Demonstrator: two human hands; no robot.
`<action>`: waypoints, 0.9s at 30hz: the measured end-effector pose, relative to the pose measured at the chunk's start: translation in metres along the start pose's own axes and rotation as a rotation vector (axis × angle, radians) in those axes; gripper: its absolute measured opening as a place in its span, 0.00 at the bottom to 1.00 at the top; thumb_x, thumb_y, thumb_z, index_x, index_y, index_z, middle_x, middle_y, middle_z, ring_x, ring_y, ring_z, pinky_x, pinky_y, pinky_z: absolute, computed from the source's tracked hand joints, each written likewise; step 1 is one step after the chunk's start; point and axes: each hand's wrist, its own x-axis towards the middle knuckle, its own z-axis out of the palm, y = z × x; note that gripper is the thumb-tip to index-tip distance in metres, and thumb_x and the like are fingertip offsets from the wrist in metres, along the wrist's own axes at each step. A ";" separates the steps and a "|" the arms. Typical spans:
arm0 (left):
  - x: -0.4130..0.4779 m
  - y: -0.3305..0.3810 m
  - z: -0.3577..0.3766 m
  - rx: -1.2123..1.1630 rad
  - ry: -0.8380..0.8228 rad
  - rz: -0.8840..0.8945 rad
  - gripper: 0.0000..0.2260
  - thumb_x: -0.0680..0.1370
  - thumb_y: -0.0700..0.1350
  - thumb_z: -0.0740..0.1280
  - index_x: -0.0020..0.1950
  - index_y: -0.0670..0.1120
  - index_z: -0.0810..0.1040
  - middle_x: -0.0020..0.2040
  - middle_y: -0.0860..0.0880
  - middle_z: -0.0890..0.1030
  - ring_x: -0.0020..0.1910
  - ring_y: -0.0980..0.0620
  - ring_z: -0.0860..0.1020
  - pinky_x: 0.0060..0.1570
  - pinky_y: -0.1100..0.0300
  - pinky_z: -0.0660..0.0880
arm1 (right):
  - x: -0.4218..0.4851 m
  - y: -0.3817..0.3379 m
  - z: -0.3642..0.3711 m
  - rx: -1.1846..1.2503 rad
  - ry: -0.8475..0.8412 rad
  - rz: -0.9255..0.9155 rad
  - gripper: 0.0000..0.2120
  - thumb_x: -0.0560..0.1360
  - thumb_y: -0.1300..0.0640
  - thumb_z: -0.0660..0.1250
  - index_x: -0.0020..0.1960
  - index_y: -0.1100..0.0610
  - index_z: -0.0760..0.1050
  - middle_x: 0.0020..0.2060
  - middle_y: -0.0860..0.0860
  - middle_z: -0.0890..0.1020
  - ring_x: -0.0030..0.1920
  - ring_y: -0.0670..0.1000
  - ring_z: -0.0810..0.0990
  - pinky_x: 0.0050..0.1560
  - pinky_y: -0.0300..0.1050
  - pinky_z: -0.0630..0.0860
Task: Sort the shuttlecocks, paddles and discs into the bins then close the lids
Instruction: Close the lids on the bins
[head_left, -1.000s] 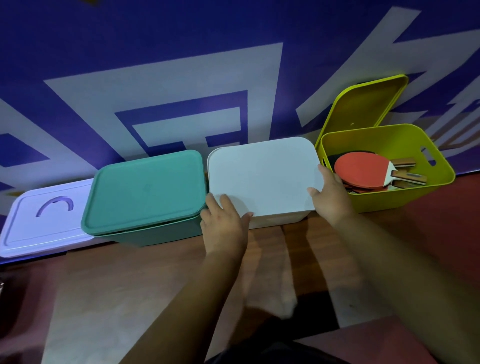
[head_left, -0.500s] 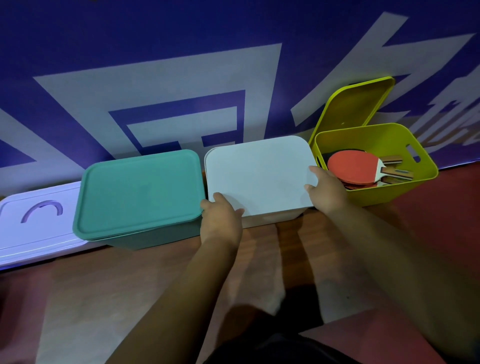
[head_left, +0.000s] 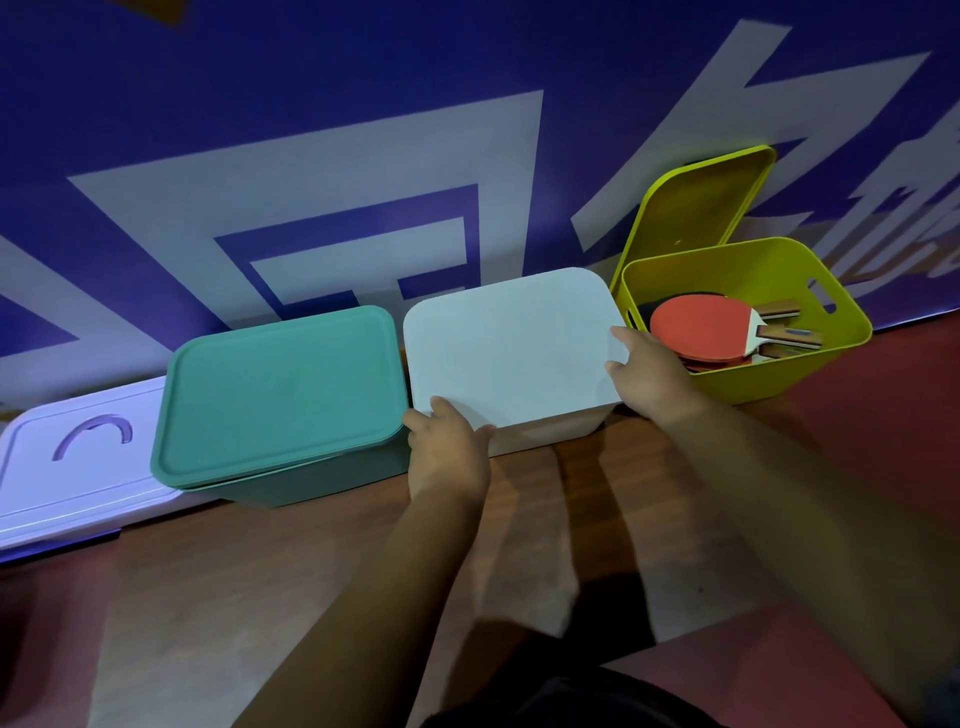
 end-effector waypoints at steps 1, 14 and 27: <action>0.000 0.000 0.001 0.002 0.005 0.002 0.23 0.82 0.59 0.68 0.65 0.43 0.67 0.62 0.40 0.67 0.53 0.45 0.77 0.55 0.52 0.80 | 0.001 -0.001 -0.001 0.004 0.010 0.000 0.28 0.85 0.58 0.65 0.83 0.55 0.63 0.81 0.54 0.65 0.80 0.58 0.65 0.77 0.55 0.65; -0.003 -0.008 0.011 0.005 0.131 -0.001 0.27 0.81 0.48 0.73 0.73 0.43 0.64 0.68 0.40 0.65 0.54 0.44 0.79 0.51 0.52 0.81 | -0.007 0.009 0.011 0.028 0.045 -0.022 0.27 0.86 0.58 0.63 0.83 0.52 0.63 0.82 0.50 0.63 0.80 0.56 0.65 0.76 0.53 0.65; 0.005 -0.012 0.010 0.187 0.071 -0.005 0.29 0.82 0.60 0.67 0.73 0.43 0.63 0.65 0.42 0.66 0.61 0.44 0.73 0.46 0.52 0.77 | -0.003 0.012 0.013 -0.103 -0.016 -0.046 0.26 0.87 0.52 0.58 0.84 0.49 0.60 0.84 0.51 0.58 0.81 0.55 0.63 0.75 0.55 0.68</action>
